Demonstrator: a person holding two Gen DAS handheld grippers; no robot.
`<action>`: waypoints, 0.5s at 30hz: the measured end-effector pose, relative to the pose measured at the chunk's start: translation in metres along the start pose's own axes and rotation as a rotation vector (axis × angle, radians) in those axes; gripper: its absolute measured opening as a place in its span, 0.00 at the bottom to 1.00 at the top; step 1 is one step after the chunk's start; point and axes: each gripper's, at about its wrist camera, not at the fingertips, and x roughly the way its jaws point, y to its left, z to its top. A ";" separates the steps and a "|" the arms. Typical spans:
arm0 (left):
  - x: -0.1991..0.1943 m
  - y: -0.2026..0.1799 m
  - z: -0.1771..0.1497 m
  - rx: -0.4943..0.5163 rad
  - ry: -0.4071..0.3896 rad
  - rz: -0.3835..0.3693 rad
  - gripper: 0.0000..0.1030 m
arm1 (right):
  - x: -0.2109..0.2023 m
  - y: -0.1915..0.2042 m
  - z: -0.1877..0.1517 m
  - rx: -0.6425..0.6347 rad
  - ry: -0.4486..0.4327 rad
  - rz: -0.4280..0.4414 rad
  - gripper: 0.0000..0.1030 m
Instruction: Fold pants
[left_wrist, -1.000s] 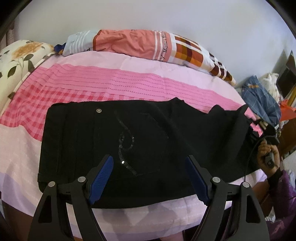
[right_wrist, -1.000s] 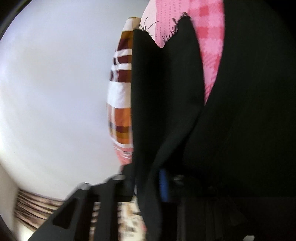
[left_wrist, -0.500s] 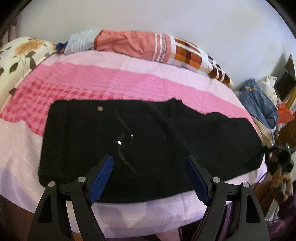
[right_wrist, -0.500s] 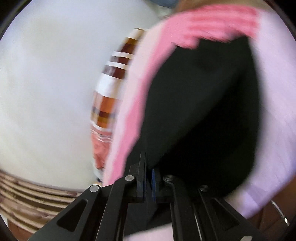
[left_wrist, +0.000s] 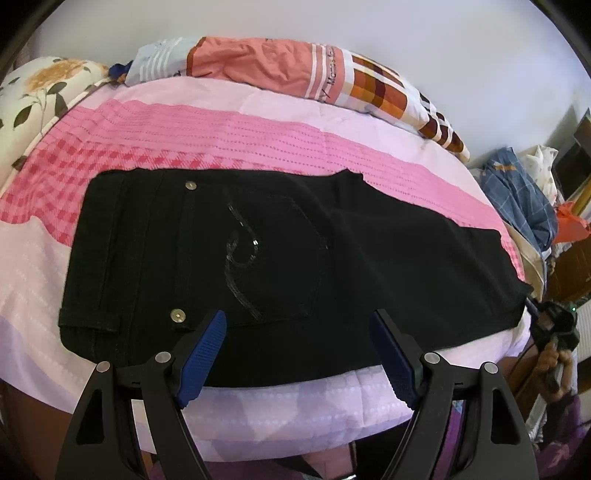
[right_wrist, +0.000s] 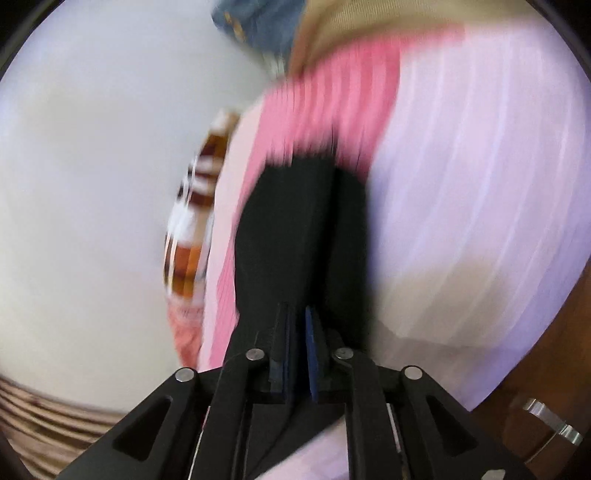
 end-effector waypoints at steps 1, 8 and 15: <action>0.002 0.000 0.000 -0.005 0.009 -0.004 0.78 | -0.005 -0.002 0.012 -0.005 -0.006 0.021 0.16; 0.017 -0.010 -0.001 -0.030 0.075 -0.023 0.77 | 0.005 0.020 0.082 -0.240 0.073 0.125 0.49; 0.017 -0.033 0.001 0.024 0.099 -0.002 0.77 | 0.050 0.033 0.080 -0.362 0.372 -0.009 0.55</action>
